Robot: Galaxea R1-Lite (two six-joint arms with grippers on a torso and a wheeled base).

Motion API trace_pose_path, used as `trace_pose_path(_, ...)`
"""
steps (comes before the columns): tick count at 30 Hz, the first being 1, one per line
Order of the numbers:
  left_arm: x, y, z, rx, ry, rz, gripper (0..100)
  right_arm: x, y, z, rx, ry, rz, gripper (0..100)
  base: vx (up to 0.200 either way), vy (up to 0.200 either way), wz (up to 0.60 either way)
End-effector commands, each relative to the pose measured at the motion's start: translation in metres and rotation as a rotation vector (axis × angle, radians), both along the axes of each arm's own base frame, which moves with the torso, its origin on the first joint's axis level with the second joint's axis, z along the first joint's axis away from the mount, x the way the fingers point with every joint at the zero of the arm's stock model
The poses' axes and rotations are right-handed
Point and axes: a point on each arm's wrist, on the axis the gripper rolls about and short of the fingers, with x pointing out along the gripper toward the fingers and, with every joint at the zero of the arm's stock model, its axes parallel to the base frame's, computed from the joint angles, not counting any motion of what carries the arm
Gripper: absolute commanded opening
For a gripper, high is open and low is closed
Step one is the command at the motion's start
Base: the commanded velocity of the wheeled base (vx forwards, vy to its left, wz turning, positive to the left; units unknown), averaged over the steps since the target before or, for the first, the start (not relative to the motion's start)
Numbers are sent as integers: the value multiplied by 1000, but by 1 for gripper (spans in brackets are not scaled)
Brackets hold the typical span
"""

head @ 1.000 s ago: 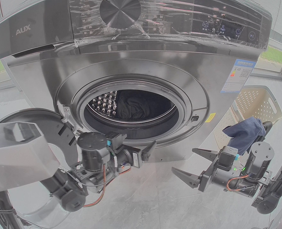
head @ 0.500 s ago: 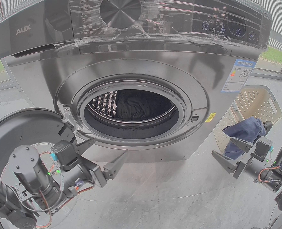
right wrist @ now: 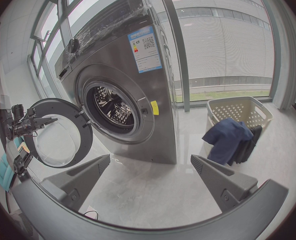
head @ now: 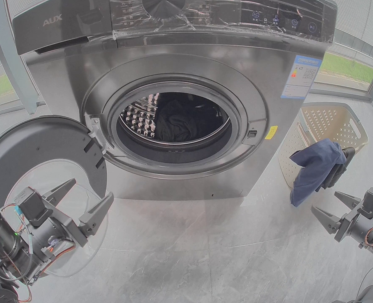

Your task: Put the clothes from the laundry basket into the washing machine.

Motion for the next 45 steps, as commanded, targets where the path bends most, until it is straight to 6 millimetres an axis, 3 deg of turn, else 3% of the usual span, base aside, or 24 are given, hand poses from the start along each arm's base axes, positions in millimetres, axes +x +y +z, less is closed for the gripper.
trace_pose_path(1, -25, 27, 9, -27, -61, 64, 100, -36, -13, 11, 19, -84, -60, 100, -200, 0, 0)
trace_pose_path(11, -75, 54, 0, 12, 2, 71, 100, -84, -28, 3, 23, -108, -102, 100, -140, 0, 0)
trace_pose_path(20, -124, 78, -23, -6, 1, 77, 100, -125, -40, -23, 10, -99, -157, 100, 0, -67, 0)
trace_pose_path(27, -141, 86, -39, 0, -3, 178, 100, -144, -43, -42, 7, -117, -219, 100, 0, -200, 0)
trace_pose_path(42, -159, 83, -64, -6, 33, 394, 100, -147, -45, -50, -20, -92, -308, 100, 0, -187, 0)
trace_pose_path(45, -162, 81, -65, 28, -15, 345, 100, -148, -44, -50, -42, -102, -352, 100, 0, 0, 0)
